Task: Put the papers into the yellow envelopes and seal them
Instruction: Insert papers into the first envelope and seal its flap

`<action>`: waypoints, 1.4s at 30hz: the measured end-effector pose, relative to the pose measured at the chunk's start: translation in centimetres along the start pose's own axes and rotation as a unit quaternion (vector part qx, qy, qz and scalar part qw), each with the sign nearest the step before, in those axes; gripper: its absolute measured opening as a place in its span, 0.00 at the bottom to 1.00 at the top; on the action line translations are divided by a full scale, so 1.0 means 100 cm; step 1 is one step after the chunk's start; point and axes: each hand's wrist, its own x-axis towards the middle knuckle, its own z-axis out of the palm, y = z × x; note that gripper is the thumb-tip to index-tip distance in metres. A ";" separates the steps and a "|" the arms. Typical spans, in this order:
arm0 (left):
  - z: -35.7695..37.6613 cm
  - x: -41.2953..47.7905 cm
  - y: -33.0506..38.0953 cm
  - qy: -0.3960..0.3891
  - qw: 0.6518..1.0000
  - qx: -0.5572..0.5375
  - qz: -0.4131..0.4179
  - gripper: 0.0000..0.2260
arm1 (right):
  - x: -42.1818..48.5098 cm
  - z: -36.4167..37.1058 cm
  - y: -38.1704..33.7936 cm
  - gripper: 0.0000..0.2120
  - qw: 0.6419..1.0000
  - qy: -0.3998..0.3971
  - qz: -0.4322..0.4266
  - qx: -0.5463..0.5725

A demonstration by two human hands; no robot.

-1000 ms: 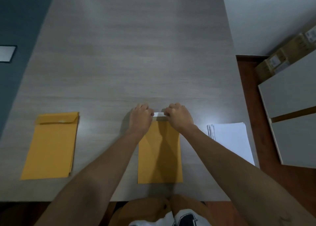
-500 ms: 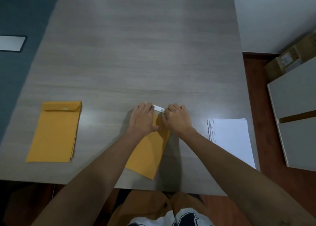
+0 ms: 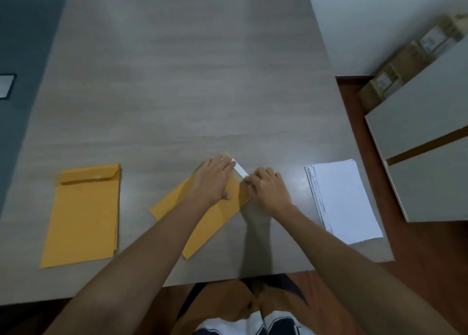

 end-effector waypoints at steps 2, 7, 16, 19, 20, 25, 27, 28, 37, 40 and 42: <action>0.004 -0.008 0.004 0.024 0.998 -0.050 -0.041 0.45 | 0.000 0.004 -0.001 0.16 0.999 -0.013 0.024 0.022; 0.012 -0.027 0.017 0.058 0.987 -0.128 -0.076 0.38 | -0.001 0.005 -0.007 0.15 0.995 0.012 0.082 0.059; -0.008 -0.033 0.058 0.123 0.968 -0.195 -0.104 0.27 | -0.018 -0.013 0.018 0.11 0.975 0.102 0.128 0.151; -0.012 -0.027 0.096 0.133 0.964 -0.194 -0.124 0.23 | -0.030 -0.021 0.050 0.11 0.967 0.122 0.142 0.174; -0.013 -0.025 0.110 0.135 0.963 -0.197 -0.127 0.22 | -0.035 -0.022 0.061 0.11 0.965 0.129 0.148 0.172; -0.014 -0.009 0.185 0.103 0.956 -0.234 -0.143 0.22 | -0.069 -0.025 0.124 0.14 0.960 0.124 0.211 0.138; -0.015 -0.001 0.211 0.085 0.949 -0.258 -0.161 0.23 | -0.084 -0.024 0.146 0.15 0.955 0.130 0.234 0.127; -0.017 0.003 0.223 0.076 0.946 -0.267 -0.169 0.23 | -0.091 -0.024 0.156 0.15 0.953 0.132 0.246 0.122; -0.022 0.036 0.284 0.035 0.918 -0.337 -0.209 0.22 | -0.123 -0.016 0.217 0.30 0.911 0.108 0.377 0.128; -0.017 0.042 0.296 0.035 0.909 -0.338 -0.240 0.25 | -0.128 -0.012 0.226 0.33 0.914 0.056 0.375 0.144; -0.017 0.046 0.301 0.044 0.899 -0.347 -0.263 0.24 | -0.131 -0.009 0.230 0.33 0.916 0.036 0.368 0.157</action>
